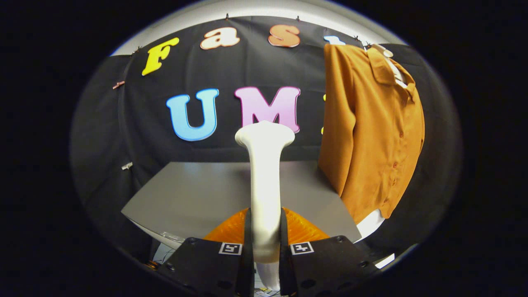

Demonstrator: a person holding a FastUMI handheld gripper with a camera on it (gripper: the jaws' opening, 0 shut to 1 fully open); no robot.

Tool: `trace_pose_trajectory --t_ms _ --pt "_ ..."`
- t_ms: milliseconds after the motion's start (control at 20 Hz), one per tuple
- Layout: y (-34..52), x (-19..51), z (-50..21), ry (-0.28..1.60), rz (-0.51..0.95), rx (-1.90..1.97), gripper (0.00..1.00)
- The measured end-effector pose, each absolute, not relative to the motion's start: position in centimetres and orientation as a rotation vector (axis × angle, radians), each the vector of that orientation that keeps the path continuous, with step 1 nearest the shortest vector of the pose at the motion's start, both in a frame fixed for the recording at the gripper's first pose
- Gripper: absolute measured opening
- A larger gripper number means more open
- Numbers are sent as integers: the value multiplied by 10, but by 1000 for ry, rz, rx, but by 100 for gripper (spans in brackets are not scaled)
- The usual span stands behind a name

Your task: Iron the clothes twice with a garment steamer, once on the left side and once on the right side.

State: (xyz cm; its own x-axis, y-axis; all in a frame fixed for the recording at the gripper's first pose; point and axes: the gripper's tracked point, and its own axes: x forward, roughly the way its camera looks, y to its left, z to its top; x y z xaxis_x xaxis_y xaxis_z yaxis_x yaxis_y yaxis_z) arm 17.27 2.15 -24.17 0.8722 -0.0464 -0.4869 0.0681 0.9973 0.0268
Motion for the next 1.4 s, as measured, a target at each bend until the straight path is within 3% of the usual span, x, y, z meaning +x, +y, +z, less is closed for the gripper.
trace_pose_trajectory --t_ms 700,1100,1400 --pt "-86 108 -29 1 -146 48 27" --pt "-186 116 -54 -19 -241 46 27" --pt "-209 146 -100 5 -193 49 27"
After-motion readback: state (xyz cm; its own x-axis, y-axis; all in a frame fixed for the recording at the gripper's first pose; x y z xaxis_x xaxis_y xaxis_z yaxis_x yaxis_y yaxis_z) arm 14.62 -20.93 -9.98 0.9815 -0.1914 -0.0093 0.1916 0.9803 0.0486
